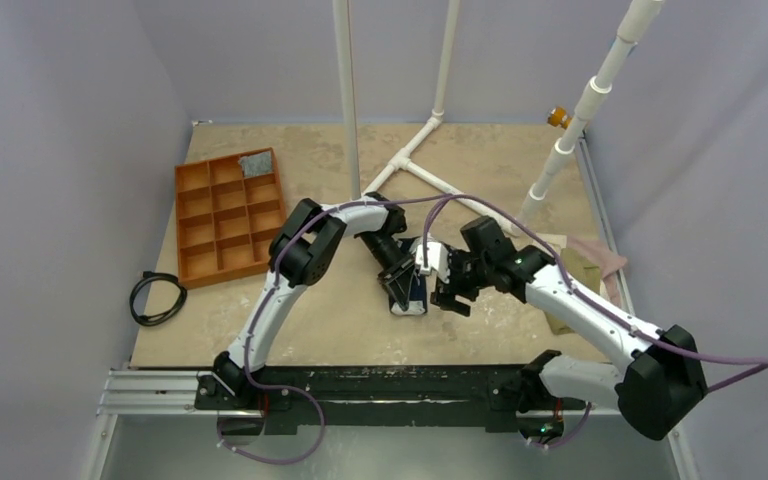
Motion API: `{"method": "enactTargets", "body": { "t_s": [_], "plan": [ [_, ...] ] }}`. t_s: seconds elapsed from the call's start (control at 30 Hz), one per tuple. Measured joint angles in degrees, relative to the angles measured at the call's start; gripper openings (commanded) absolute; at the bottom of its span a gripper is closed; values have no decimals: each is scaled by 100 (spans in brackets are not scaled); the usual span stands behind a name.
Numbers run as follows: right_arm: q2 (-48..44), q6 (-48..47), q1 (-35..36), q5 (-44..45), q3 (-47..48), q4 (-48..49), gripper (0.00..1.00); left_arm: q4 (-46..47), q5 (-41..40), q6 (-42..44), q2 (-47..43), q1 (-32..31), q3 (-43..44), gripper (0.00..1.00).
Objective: Roll the underwear
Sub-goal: Roll the underwear to the center of the board.
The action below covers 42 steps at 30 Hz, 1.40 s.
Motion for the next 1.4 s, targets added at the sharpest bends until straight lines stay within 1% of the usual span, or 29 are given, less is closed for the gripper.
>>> {"method": "enactTargets", "body": {
  "t_s": [0.2,0.4,0.7,0.8,0.93,1.1,1.3,1.4],
  "plan": [
    [313,146,929,391,-162,595,73,-164,262,-22,166,70,37,0],
    [822,256,1447,608,-195,970,72,-295,343,-59,278,98,179,0],
    [1458,280,1622,911,-195,1287,69,-345,411,-57,323,111,243,0],
    [1547,262,1622,1029,-195,1370,68,-345,411,-57,323,111,243,0],
    [1611,247,1622,1123,-195,1482,65,-345,411,-57,323,111,243,0],
    [1834,219,1622,1139,-195,1561,53,-345,411,-57,323,111,243,0],
    [2072,142,1626,1097,-168,1550,27,-345,411,-57,323,111,243,0],
    [2111,127,1626,1093,-144,1556,17,-345,407,-57,323,111,243,0]
  ]
}}
